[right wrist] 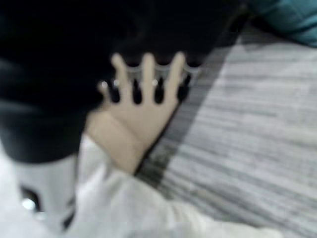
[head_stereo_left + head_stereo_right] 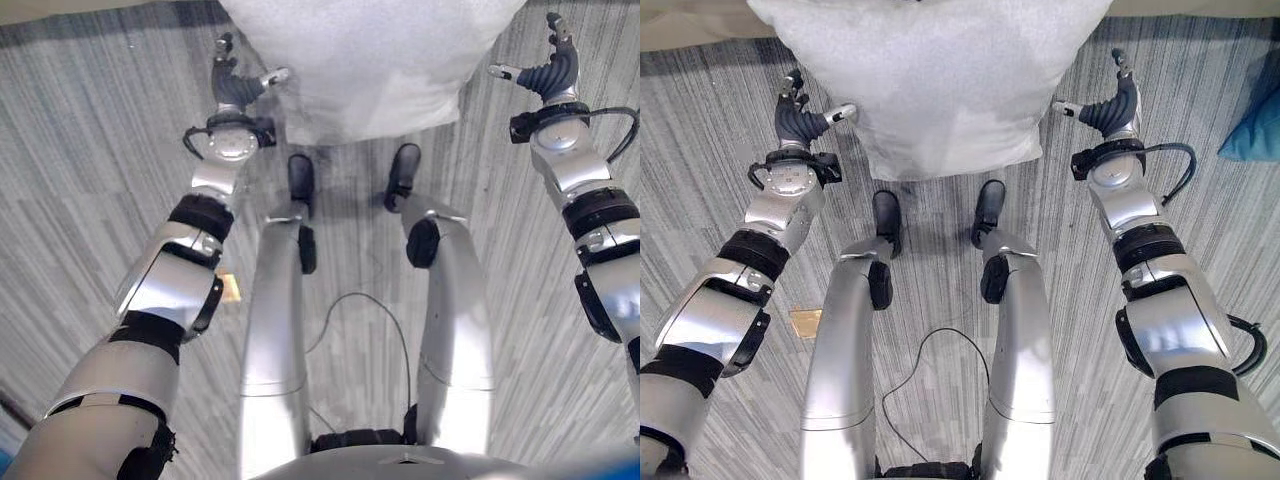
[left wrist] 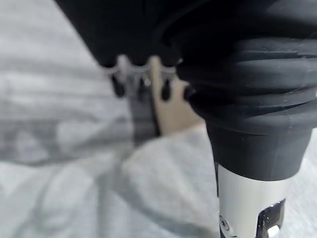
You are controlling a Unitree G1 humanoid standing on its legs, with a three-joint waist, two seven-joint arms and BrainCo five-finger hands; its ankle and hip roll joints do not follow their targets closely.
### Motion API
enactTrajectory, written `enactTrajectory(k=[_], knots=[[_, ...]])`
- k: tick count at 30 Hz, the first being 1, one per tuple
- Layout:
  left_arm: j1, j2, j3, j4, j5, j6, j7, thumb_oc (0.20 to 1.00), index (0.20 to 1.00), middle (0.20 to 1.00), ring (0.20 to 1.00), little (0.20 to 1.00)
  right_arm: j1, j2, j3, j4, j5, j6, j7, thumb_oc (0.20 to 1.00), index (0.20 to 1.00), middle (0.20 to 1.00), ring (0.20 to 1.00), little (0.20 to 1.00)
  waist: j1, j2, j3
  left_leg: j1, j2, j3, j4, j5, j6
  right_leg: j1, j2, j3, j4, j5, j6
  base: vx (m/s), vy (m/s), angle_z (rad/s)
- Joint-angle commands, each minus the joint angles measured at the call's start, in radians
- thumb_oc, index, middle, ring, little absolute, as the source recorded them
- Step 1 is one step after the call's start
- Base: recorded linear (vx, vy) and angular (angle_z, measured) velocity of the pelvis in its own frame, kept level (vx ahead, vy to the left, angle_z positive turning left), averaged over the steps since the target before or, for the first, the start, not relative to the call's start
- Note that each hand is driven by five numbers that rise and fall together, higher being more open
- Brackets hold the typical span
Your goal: Pick up all the scattered cushions and arrange them neatly on the sofa.
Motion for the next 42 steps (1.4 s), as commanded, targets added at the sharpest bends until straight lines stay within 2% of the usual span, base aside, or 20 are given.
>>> enactTrajectory(k=[1,4,10,16,24,28,29,30,31,32,39,41,42], knots=[[0.022,-0.008,0.012,0.034,-0.03,-0.007,0.04,1.0,1.0,1.0,1.0,1.0,0.009,-0.01,0.042,0.005,0.034,-0.012,-0.014,1.0,1.0,1.0,1.0,1.0,-0.008,0.029,-0.029,-0.004,-0.023,-0.041,-0.057,0.06,-0.026,0.036,0.007,0.047,0.059,-0.094,0.089,0.0,0.023,-0.05],[-0.017,-0.008,-0.01,0.027,-0.044,-0.012,0.039,1.0,1.0,1.0,1.0,1.0,-0.038,-0.006,0.07,0.029,0.063,-0.014,-0.006,1.0,1.0,1.0,1.0,1.0,0.0,0.042,0.011,-0.012,-0.023,-0.049,-0.027,0.054,-0.022,0.036,0.018,0.047,0.071,-0.09,0.092,0.01,0.031,-0.06],[-0.037,-0.031,-0.06,-0.002,-0.033,-0.013,0.031,1.0,1.0,1.0,1.0,1.0,-0.083,0.03,0.149,0.045,0.068,-0.011,0.028,1.0,1.0,1.0,1.0,1.0,0.012,0.062,0.013,-0.019,-0.015,-0.058,-0.008,0.047,-0.018,0.036,0.018,0.041,0.083,-0.092,0.094,0.02,0.01,-0.07],[-0.08,-0.129,-0.105,0.002,-0.04,-0.01,0.043,1.0,1.0,1.0,1.0,1.0,-0.146,0.156,0.217,0.055,0.051,-0.001,0.03,1.0,1.0,1.0,1.0,1.0,0.022,0.078,0.013,-0.019,-0.017,-0.061,0.007,0.046,-0.013,0.036,0.02,0.042,0.102,-0.097,0.087,0.0,0.002,-0.01],[-0.155,-0.151,-0.136,0.017,-0.027,-0.005,0.074,1.0,1.0,1.0,1.0,1.0,-0.222,0.265,0.272,0.053,0.007,0.011,0.009,1.0,1.0,1.0,1.0,1.0,0.033,0.09,0.013,-0.019,-0.016,-0.074,0.011,0.053,-0.016,0.036,0.026,0.037,0.103,-0.093,0.085,0.0,-0.004,-0.01],[-0.168,-0.142,-0.135,-0.024,-0.034,-0.016,0.091,1.0,1.0,1.0,1.0,1.0,-0.229,0.28,0.258,0.02,0.033,0.005,-0.003,1.0,1.0,1.0,1.0,1.0,0.034,0.099,0.013,-0.019,-0.017,-0.081,0.012,0.057,-0.016,0.036,0.025,0.033,0.104,-0.094,0.084,0.0,0.0,0.0],[-0.168,-0.134,-0.138,-0.043,-0.031,-0.022,0.092,1.0,1.0,1.0,1.0,1.0,-0.228,0.276,0.258,0.005,0.041,0.0,-0.003,0.693,0.693,0.693,0.693,0.693,0.033,0.1,0.013,-0.019,-0.018,-0.081,0.01,0.057,-0.017,0.036,0.027,0.034,0.103,-0.094,0.084,0.0,0.0,0.0],[-0.17,-0.126,-0.137,-0.06,-0.03,-0.026,0.093,0.658,0.658,0.658,0.658,0.658,-0.227,0.274,0.252,-0.012,0.055,-0.007,-0.002,0.369,0.369,0.369,0.369,0.369,0.034,0.1,0.013,-0.019,-0.019,-0.08,0.01,0.058,-0.016,0.036,0.028,0.033,0.105,-0.095,0.083,0.0,0.0,0.0],[-0.171,-0.114,-0.135,-0.081,-0.03,-0.033,0.096,0.332,0.332,0.332,0.332,0.332,-0.227,0.269,0.247,-0.029,0.064,-0.012,-0.004,0.2,0.2,0.2,0.2,0.2,0.033,0.101,0.013,-0.019,-0.019,-0.08,0.01,0.059,-0.017,0.036,0.029,0.032,0.104,-0.094,0.083,0.0,0.0,0.0],[-0.167,-0.103,-0.134,-0.092,-0.036,-0.037,0.095,0.2,0.2,0.2,0.2,0.2,-0.224,0.264,0.235,-0.045,0.075,-0.018,-0.004,0.2,0.2,0.2,0.2,0.2,0.032,0.103,0.013,-0.019,-0.018,-0.083,0.01,0.06,-0.017,0.036,0.03,0.031,0.104,-0.094,0.084,0.0,0.0,0.0],[-0.122,-0.031,-0.094,-0.183,-0.058,-0.063,0.086,0.2,0.2,0.2,0.2,0.2,-0.214,0.197,0.196,-0.155,0.062,-0.033,-0.006,0.2,0.2,0.2,0.2,0.2,0.024,0.103,0.012,-0.019,-0.024,-0.067,-0.029,0.082,-0.024,0.036,0.048,0.017,0.065,-0.065,0.087,-0.01,-0.008,-0.01],[-0.118,-0.037,-0.086,-0.189,-0.068,-0.069,0.086,0.2,0.2,0.2,0.2,0.2,-0.215,0.196,0.19,-0.163,0.057,-0.034,-0.005,0.2,0.2,0.2,0.2,0.2,0.023,0.102,0.012,-0.019,-0.025,-0.063,-0.037,0.086,-0.025,0.036,0.052,0.016,0.053,-0.06,0.088,-0.04,-0.023,-0.04],[-0.107,-0.043,-0.069,-0.21,-0.07,-0.079,0.084,0.2,0.2,0.2,0.2,0.2,-0.207,0.192,0.175,-0.193,0.047,-0.037,-0.004,0.2,0.2,0.2,0.2,0.2,0.019,0.098,-0.006,-0.014,-0.024,-0.05,-0.082,0.105,-0.029,0.036,0.059,0.012,0.019,-0.048,0.091,-0.06,-0.042,-0.04]])
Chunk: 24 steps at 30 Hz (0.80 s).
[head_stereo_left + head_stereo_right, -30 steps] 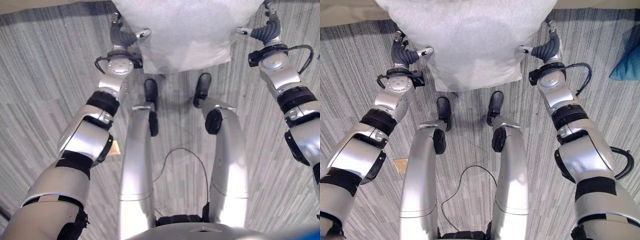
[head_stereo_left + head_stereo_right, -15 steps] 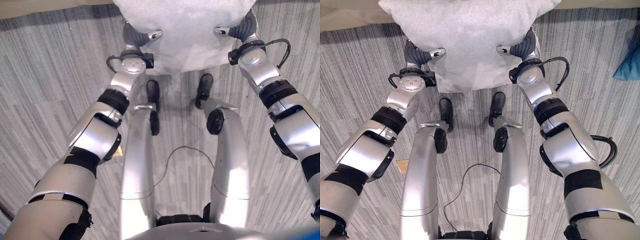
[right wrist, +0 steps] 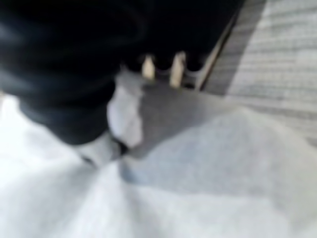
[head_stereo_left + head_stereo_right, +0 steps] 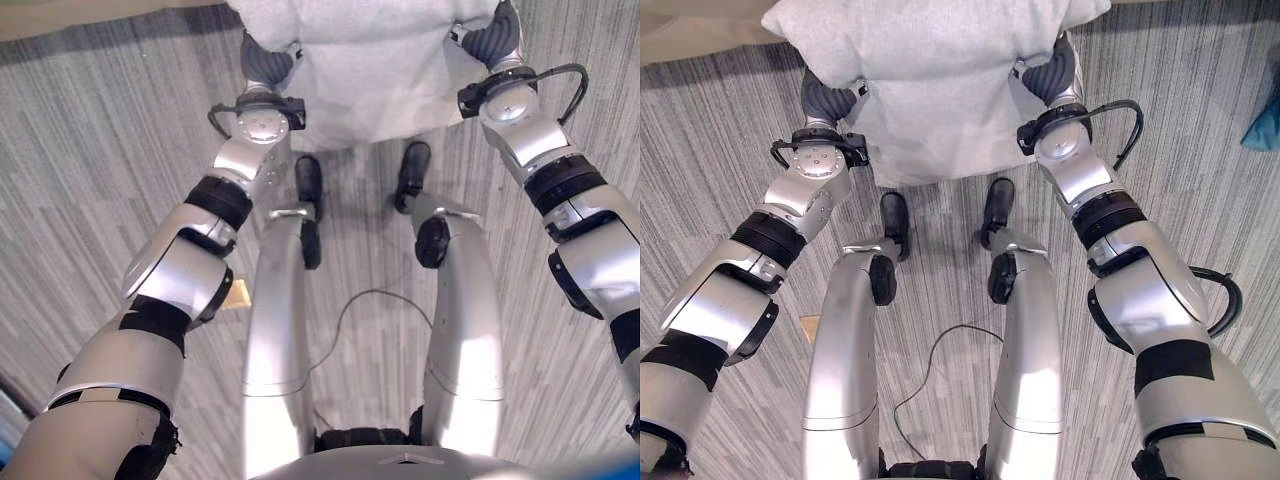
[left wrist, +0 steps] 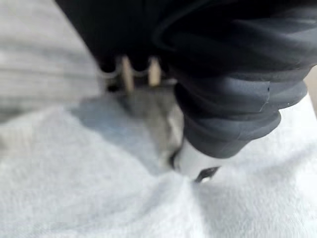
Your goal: Pick up all the scattered cushions and arrange them neatly on the sofa.
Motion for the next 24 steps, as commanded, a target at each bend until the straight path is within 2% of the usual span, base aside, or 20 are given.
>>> enactTrajectory(k=[1,2,4,9,13,16,17,19,20,21,23,24], knots=[[-0.021,-0.04,0.072,-0.138,0.0,-0.115,-0.021,0.2,0.2,0.2,0.2,0.2,-0.04,0.083,-0.011,-0.146,-0.036,-0.1,0.033,0.2,0.2,0.2,0.2,0.2,-0.027,0.046,-0.08,0.03,-0.053,-0.042,-0.227,0.126,-0.016,0.062,0.024,-0.003,-0.061,-0.06,0.094,-0.06,-0.042,0.02],[-0.018,-0.04,0.071,-0.139,0.0,-0.115,-0.02,0.2,0.2,0.2,0.2,0.2,-0.037,0.083,-0.012,-0.147,-0.036,-0.099,0.033,0.2,0.2,0.2,0.2,0.2,-0.027,0.045,-0.084,0.032,-0.054,-0.041,-0.232,0.128,-0.016,0.062,0.024,-0.002,-0.063,-0.059,0.094,-0.05,-0.061,0.07],[0.058,-0.102,0.107,-0.217,0.004,-0.135,-0.022,0.2,0.2,0.2,0.2,0.2,0.048,0.095,-0.082,-0.222,-0.043,-0.12,0.023,0.2,0.2,0.2,0.2,0.2,-0.04,0.038,-0.16,0.103,-0.056,-0.025,-0.383,0.169,-0.022,0.103,0.027,0.007,-0.137,-0.048,0.095,-0.1,-0.062,0.17],[0.194,-0.194,0.14,-0.326,0.043,-0.147,-0.029,0.2,0.2,0.2,0.2,0.2,0.221,0.157,-0.19,-0.325,0.007,-0.169,0.025,0.2,0.2,0.2,0.2,0.2,-0.045,0.047,-0.185,0.294,-0.052,-0.042,-0.561,0.21,-0.036,0.292,0.038,-0.013,-0.284,-0.029,0.099,-0.05,-0.01,0.08],[0.333,-0.23,0.163,-0.387,0.068,-0.146,-0.056,0.2,0.2,0.2,0.2,0.2,0.367,0.193,-0.221,-0.399,0.0,-0.184,0.061,0.2,0.2,0.2,0.2,0.2,-0.036,0.048,-0.207,0.449,-0.053,-0.058,-0.681,0.239,-0.04,0.443,0.042,-0.025,-0.387,-0.012,0.1,0.0,0.009,0.04],[0.399,-0.235,0.167,-0.419,0.068,-0.147,-0.071,0.2,0.2,0.2,0.2,0.2,0.44,0.204,-0.234,-0.445,-0.003,-0.189,0.073,0.2,0.2,0.2,0.2,0.2,-0.034,0.049,-0.214,0.53,-0.05,-0.068,-0.739,0.257,-0.045,0.527,0.036,-0.039,-0.449,-0.001,0.102,-0.01,0.013,-0.02],[0.46,-0.23,0.171,-0.448,0.076,-0.146,-0.087,0.2,0.2,0.2,0.2,0.2,0.507,0.21,-0.244,-0.477,-0.021,-0.191,0.086,0.2,0.2,0.2,0.2,0.2,-0.029,0.052,-0.226,0.611,-0.051,-0.072,-0.792,0.274,-0.048,0.606,0.03,-0.042,-0.501,0.009,0.104,0.02,0.035,0.01],[0.517,-0.221,0.168,-0.468,0.09,-0.144,-0.108,0.2,0.2,0.2,0.2,0.2,0.56,0.21,-0.247,-0.505,-0.039,-0.19,0.093,0.2,0.2,0.2,0.2,0.2,-0.024,0.053,-0.239,0.689,-0.058,-0.078,-0.835,0.286,-0.049,0.679,0.029,-0.048,-0.543,0.011,0.103,0.03,0.043,0.0],[0.52,-0.221,0.168,-0.469,0.09,-0.143,-0.108,0.2,0.2,0.2,0.2,0.2,0.563,0.211,-0.248,-0.507,-0.04,-0.189,0.093,0.2,0.2,0.2,0.2,0.2,-0.024,0.053,-0.236,0.696,-0.058,-0.078,-0.839,0.287,-0.049,0.686,0.029,-0.049,-0.547,0.012,0.103,0.0,0.059,0.01],[0.584,-0.227,0.171,-0.493,0.091,-0.149,-0.122,0.2,0.2,0.2,0.2,0.2,0.637,0.223,-0.246,-0.528,-0.05,-0.192,0.108,0.2,0.2,0.2,0.2,0.2,-0.017,0.053,-0.246,0.776,-0.058,-0.08,-0.878,0.324,-0.049,0.775,0.032,-0.063,-0.608,0.05,0.1,0.01,0.051,0.01],[0.615,-0.223,0.169,-0.502,0.099,-0.149,-0.133,0.2,0.2,0.2,0.2,0.2,0.667,0.224,-0.247,-0.537,-0.057,-0.189,0.113,0.2,0.2,0.2,0.2,0.2,-0.016,0.052,-0.251,0.825,-0.057,-0.086,-0.896,0.325,-0.048,0.83,0.032,-0.065,-0.635,0.052,0.099,0.09,0.059,0.05],[0.714,-0.227,0.176,-0.527,0.111,-0.145,-0.156,0.2,0.2,0.2,0.2,0.2,0.771,0.24,-0.257,-0.569,-0.057,-0.189,0.136,0.2,0.2,0.2,0.2,0.2,-0.015,0.046,-0.27,0.961,-0.062,-0.094,-0.937,0.32,-0.047,0.986,0.03,-0.077,-0.705,0.058,0.106,0.19,0.073,0.16]])
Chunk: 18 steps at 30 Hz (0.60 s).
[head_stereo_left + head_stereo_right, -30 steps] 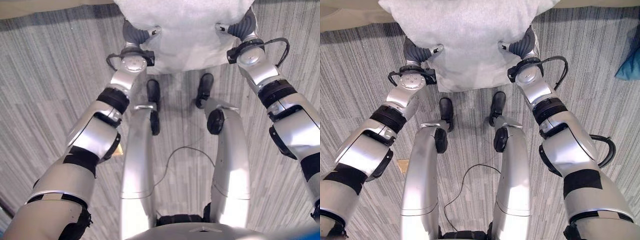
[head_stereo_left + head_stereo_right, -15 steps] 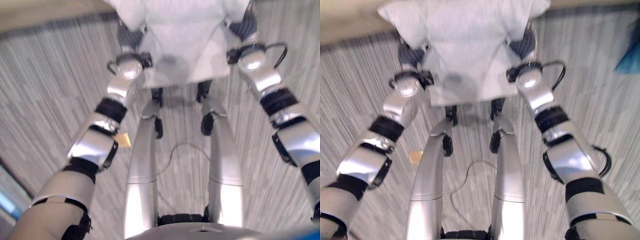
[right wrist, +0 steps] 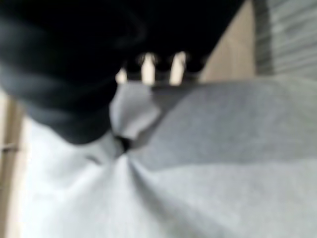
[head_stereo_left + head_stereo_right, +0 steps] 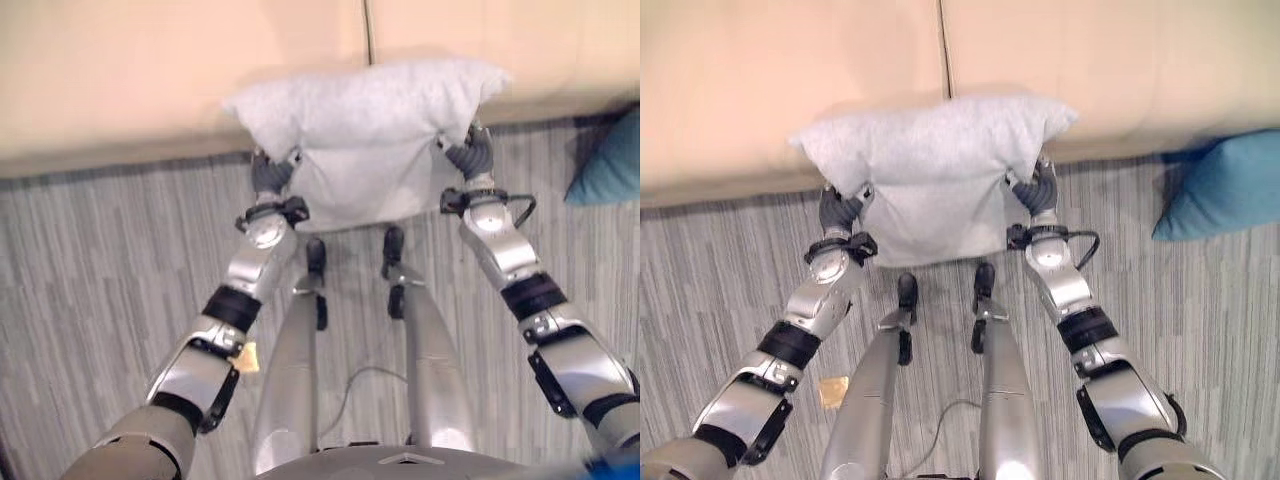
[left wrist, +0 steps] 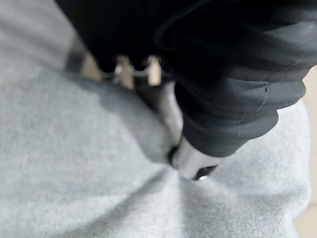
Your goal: Pick up all the scattered cushions and arrange them neatly on the sofa.
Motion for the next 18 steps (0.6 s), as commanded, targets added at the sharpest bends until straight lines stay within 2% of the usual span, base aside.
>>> enactTrajectory(k=[1,6,7,9,14,16,18], knots=[[0.054,-0.06,-0.047,-0.114,0.085,-0.071,-0.109,0.2,0.2,0.2,0.2,0.2,0.07,0.086,0.04,-0.131,-0.034,-0.094,0.1,0.2,0.2,0.2,0.2,0.2,-0.009,0.04,-0.11,0.134,-0.036,-0.064,-0.188,0.116,-0.014,0.189,0.012,-0.007,-0.079,-0.059,0.09,0.26,0.105,0.16],[0.189,-0.058,-0.04,-0.137,0.115,-0.049,-0.16,0.2,0.2,0.2,0.2,0.2,0.196,0.096,0.027,-0.166,-0.052,-0.086,0.143,0.2,0.2,0.2,0.2,0.2,0.0,0.027,-0.147,0.336,-0.04,-0.062,-0.224,0.087,-0.011,0.429,0.005,-0.026,-0.171,-0.049,0.11,0.18,0.08,0.07],[0.189,-0.058,-0.04,-0.137,0.115,-0.049,-0.16,0.2,0.2,0.2,0.2,0.2,0.196,0.096,0.027,-0.166,-0.052,-0.086,0.143,0.2,0.2,0.2,0.2,0.2,-0.001,0.028,-0.148,0.335,-0.04,-0.062,-0.226,0.09,-0.011,0.428,0.006,-0.026,-0.174,-0.046,0.11,0.17,0.114,0.07],[0.244,-0.049,-0.038,-0.129,0.125,-0.034,-0.18,0.2,0.2,0.2,0.2,0.2,0.241,0.103,0.019,-0.156,-0.062,-0.077,0.161,0.2,0.2,0.2,0.2,0.2,0.008,0.022,-0.18,0.417,-0.043,-0.054,-0.228,0.061,-0.004,0.516,-0.003,-0.031,-0.191,-0.048,0.122,0.2,0.146,0.06],[0.297,-0.019,-0.024,-0.139,0.146,-0.015,-0.195,0.2,0.2,0.2,0.2,0.2,0.282,0.105,-0.002,-0.157,-0.069,-0.064,0.178,0.2,0.2,0.2,0.2,0.2,0.017,0.017,-0.21,0.517,-0.051,-0.042,-0.236,0.021,0.012,0.6,-0.01,-0.025,-0.19,-0.052,0.141,0.14,0.112,-0.05],[0.311,-0.015,-0.025,-0.124,0.155,-0.002,-0.197,0.2,0.2,0.2,0.2,0.2,0.291,0.11,-0.006,-0.154,-0.076,-0.061,0.183,0.2,0.2,0.2,0.2,0.2,0.018,0.017,-0.225,0.571,-0.058,-0.041,-0.244,0.006,0.025,0.625,-0.007,-0.017,-0.13,-0.06,0.151,0.13,0.128,-0.05],[0.311,-0.018,-0.025,-0.12,0.158,-0.001,-0.191,0.2,0.2,0.2,0.2,0.2,0.292,0.114,-0.005,-0.155,-0.093,-0.057,0.18,0.2,0.2,0.2,0.2,0.2,0.012,0.015,-0.234,0.605,-0.056,-0.046,-0.258,0.0,0.031,0.615,0.016,0.005,-0.078,-0.062,0.152,0.11,0.088,0.0]])
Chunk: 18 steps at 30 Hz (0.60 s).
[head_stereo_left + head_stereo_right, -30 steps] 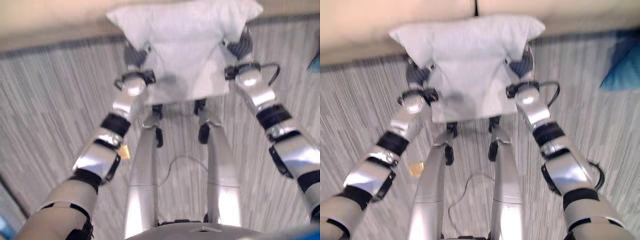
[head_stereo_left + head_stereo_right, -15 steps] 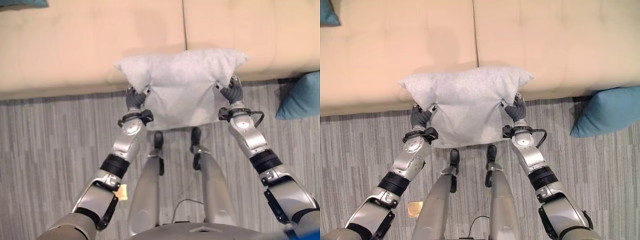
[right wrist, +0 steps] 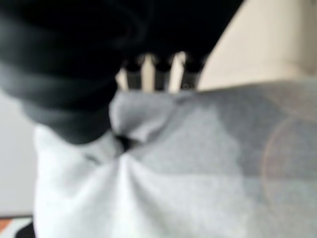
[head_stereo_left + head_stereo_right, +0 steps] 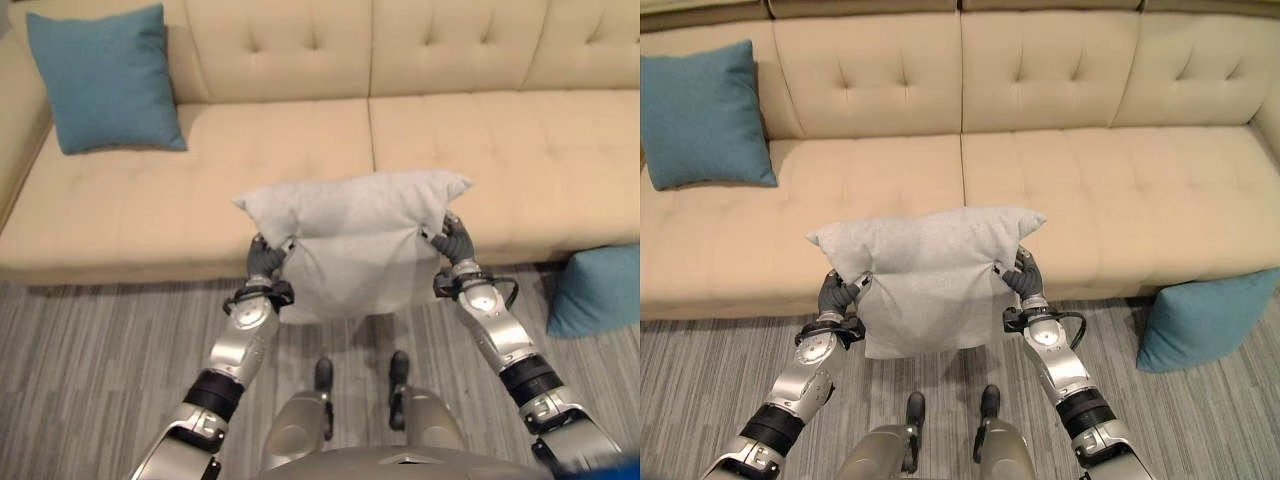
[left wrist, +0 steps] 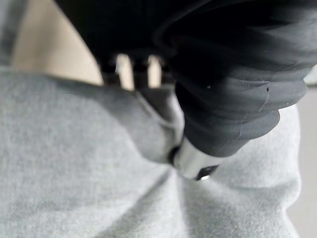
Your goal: Pick up all the scattered cushions and arrange them neatly on the sofa.
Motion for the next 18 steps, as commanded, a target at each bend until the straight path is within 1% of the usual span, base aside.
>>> enactTrajectory(k=[1,2,3,5,6,7,8,10,11,12,13,14,15,16,17,18], knots=[[-0.031,-0.029,-0.066,-0.072,0.052,-0.046,-0.05,0.2,0.2,0.2,0.2,0.2,-0.012,0.064,0.019,-0.089,-0.033,-0.071,0.037,0.2,0.2,0.2,0.2,0.2,-0.004,0.008,-0.089,0.034,-0.023,-0.04,-0.049,0.037,-0.025,0.005,0.027,0.037,0.182,-0.071,0.094,0.07,0.034,0.01],[-0.032,-0.027,-0.065,-0.071,0.058,-0.048,-0.046,0.2,0.2,0.2,0.2,0.2,-0.012,0.068,0.02,-0.088,-0.034,-0.069,0.037,0.2,0.2,0.2,0.2,0.2,-0.007,0.007,-0.094,0.047,-0.022,-0.042,-0.06,0.037,-0.025,0.003,0.043,0.049,0.171,-0.072,0.09,0.07,0.024,0.0],[-0.032,-0.027,-0.064,-0.075,0.058,-0.05,-0.042,0.2,0.2,0.2,0.2,0.2,-0.017,0.069,0.024,-0.085,-0.034,-0.067,0.038,0.2,0.2,0.2,0.2,0.2,-0.003,0.006,-0.099,0.063,-0.024,-0.037,-0.074,0.037,-0.025,0.008,0.052,0.05,0.134,-0.065,0.086,0.11,0.021,-0.03],[-0.032,-0.028,-0.061,-0.076,0.057,-0.049,-0.039,0.2,0.2,0.2,0.2,0.2,-0.023,0.071,0.033,-0.074,-0.03,-0.068,0.037,0.2,0.2,0.2,0.2,0.2,0.001,0.002,-0.114,0.085,-0.025,-0.03,-0.097,0.036,-0.026,0.017,0.057,0.037,0.051,-0.047,0.08,0.15,-0.012,-0.16],[-0.032,-0.03,-0.059,-0.073,0.056,-0.045,-0.038,0.2,0.2,0.2,0.2,0.2,-0.023,0.068,0.037,-0.069,-0.029,-0.066,0.039,0.2,0.2,0.2,0.2,0.2,0.002,-0.003,-0.122,0.095,-0.028,-0.031,-0.103,0.033,-0.027,0.021,0.06,0.033,0.008,-0.033,0.078,0.25,-0.042,-0.27],[-0.029,-0.037,-0.054,-0.075,0.054,-0.039,-0.036,0.2,0.2,0.2,0.2,0.2,-0.018,0.06,0.039,-0.073,-0.025,-0.065,0.043,0.2,0.2,0.2,0.2,0.2,-0.001,-0.009,-0.126,0.116,-0.038,-0.038,-0.099,0.023,-0.032,0.024,0.076,0.024,-0.067,-0.003,0.075,0.25,-0.05,-0.25],[-0.025,-0.04,-0.049,-0.074,0.048,-0.038,-0.036,0.2,0.2,0.2,0.2,0.2,-0.013,0.052,0.036,-0.077,-0.031,-0.063,0.044,0.2,0.2,0.2,0.2,0.2,-0.007,-0.012,-0.126,0.129,-0.04,-0.042,-0.096,0.021,-0.035,0.023,0.086,0.032,-0.078,0.005,0.072,0.26,-0.064,-0.1],[-0.013,-0.047,-0.048,-0.065,0.044,-0.039,-0.047,0.2,0.2,0.2,0.2,0.2,0.001,0.042,0.031,-0.087,-0.032,-0.061,0.047,0.2,0.2,0.2,0.2,0.2,-0.018,-0.017,-0.127,0.147,-0.041,-0.06,-0.069,0.018,-0.046,0.036,0.101,0.073,-0.066,0.002,0.066,0.18,-0.067,0.1],[-0.013,-0.047,-0.048,-0.065,0.044,-0.039,-0.047,0.2,0.2,0.2,0.2,0.2,0.001,0.042,0.031,-0.088,-0.032,-0.06,0.047,0.2,0.2,0.2,0.2,0.2,-0.018,-0.016,-0.126,0.148,-0.04,-0.06,-0.068,0.017,-0.046,0.037,0.101,0.073,-0.066,0.002,0.066,0.21,-0.099,0.28],[-0.007,-0.06,-0.056,-0.057,0.05,-0.037,-0.056,0.2,0.2,0.2,0.2,0.2,0.018,0.034,0.023,-0.093,-0.036,-0.06,0.046,0.2,0.2,0.2,0.2,0.2,-0.026,-0.021,-0.132,0.145,-0.035,-0.059,-0.031,0.019,-0.062,0.067,0.109,0.087,-0.082,-0.003,0.052,0.19,-0.111,0.23],[-0.004,-0.065,-0.056,-0.054,0.04,-0.039,-0.062,0.2,0.2,0.2,0.2,0.2,0.033,0.029,0.014,-0.094,-0.035,-0.061,0.044,0.2,0.2,0.2,0.2,0.2,-0.031,-0.021,-0.136,0.138,-0.026,-0.053,-0.001,0.035,-0.086,0.084,0.113,0.075,-0.09,-0.007,0.043,0.19,-0.112,0.17],[-0.004,-0.065,-0.056,-0.055,0.04,-0.039,-0.062,0.2,0.2,0.2,0.2,0.2,0.033,0.029,0.014,-0.094,-0.035,-0.061,0.044,0.2,0.2,0.2,0.2,0.2,-0.032,-0.021,-0.136,0.137,-0.026,-0.054,0.002,0.033,-0.086,0.085,0.113,0.073,-0.09,-0.007,0.043,0.1,-0.096,0.26],[-0.004,-0.07,-0.06,-0.054,0.035,-0.038,-0.065,0.2,0.2,0.2,0.2,0.2,0.046,0.026,0.003,-0.102,-0.031,-0.062,0.043,0.2,0.2,0.2,0.2,0.2,-0.04,-0.026,-0.134,0.113,-0.011,-0.025,0.066,0.059,-0.108,0.096,0.107,0.058,-0.1,-0.006,0.039,0.06,-0.186,0.49],[-0.011,-0.079,-0.074,-0.045,0.024,-0.039,-0.079,0.2,0.2,0.2,0.2,0.2,0.06,0.018,0.0,-0.111,-0.02,-0.065,0.038,0.2,0.2,0.2,0.2,0.2,-0.048,-0.047,-0.111,0.021,0.02,0.017,0.247,0.087,-0.12,0.122,0.094,0.038,-0.115,-0.009,0.019,0.09,-0.244,0.69],[-0.011,-0.083,-0.075,-0.038,0.022,-0.038,-0.077,0.2,0.2,0.2,0.2,0.2,0.062,0.017,0.003,-0.111,-0.019,-0.066,0.036,0.2,0.2,0.2,0.2,0.2,-0.047,-0.053,-0.107,0.001,0.033,0.033,0.278,0.084,-0.11,0.135,0.096,0.03,-0.121,-0.014,0.012,0.05,-0.193,1.03],[-0.011,-0.083,-0.075,-0.038,0.022,-0.038,-0.077,0.2,0.2,0.2,0.2,0.2,0.062,0.017,0.003,-0.111,-0.019,-0.066,0.036,0.2,0.2,0.2,0.2,0.2,-0.048,-0.052,-0.106,0.0,0.033,0.032,0.28,0.083,-0.11,0.135,0.096,0.029,-0.122,-0.014,0.012,0.07,-0.093,0.97]])
